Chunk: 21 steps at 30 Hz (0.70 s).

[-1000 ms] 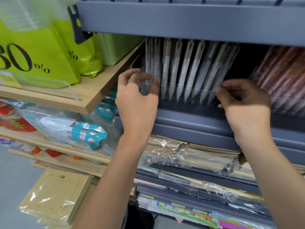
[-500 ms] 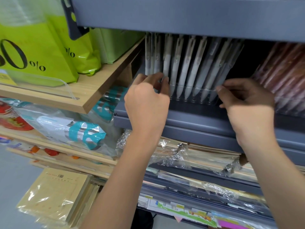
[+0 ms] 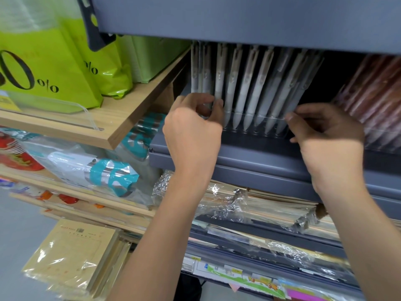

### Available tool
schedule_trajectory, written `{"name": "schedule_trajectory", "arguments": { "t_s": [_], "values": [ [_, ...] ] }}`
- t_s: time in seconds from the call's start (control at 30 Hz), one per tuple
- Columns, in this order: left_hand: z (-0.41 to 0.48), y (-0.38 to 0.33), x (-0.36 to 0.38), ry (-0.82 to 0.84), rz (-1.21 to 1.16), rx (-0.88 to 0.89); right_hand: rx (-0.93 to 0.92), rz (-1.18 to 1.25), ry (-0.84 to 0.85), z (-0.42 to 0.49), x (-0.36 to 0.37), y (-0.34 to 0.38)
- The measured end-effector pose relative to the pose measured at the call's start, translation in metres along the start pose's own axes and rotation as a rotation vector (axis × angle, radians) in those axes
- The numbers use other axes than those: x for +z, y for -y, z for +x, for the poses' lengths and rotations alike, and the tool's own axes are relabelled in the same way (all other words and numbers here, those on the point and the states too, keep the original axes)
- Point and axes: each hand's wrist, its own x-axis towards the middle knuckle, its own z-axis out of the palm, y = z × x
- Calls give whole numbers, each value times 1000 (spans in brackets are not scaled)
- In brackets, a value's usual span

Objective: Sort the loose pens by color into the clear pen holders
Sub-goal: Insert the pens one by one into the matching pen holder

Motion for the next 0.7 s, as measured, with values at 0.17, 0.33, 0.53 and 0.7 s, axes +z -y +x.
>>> {"name": "schedule_trajectory", "arguments": {
  "t_s": [0.17,0.33,0.53,0.7],
  "values": [
    [0,1,1,-2,-4,-14,-2,10,-3,0,0,0],
    [-1,1,2,-7,-13,-23,12,24,-5,1,0,-1],
    [0,1,2,-6,-4,-22,16,31,-5,1,0,0],
    [0,1,1,0,-2,-20,14,27,0,1,0,1]
  ]
}}
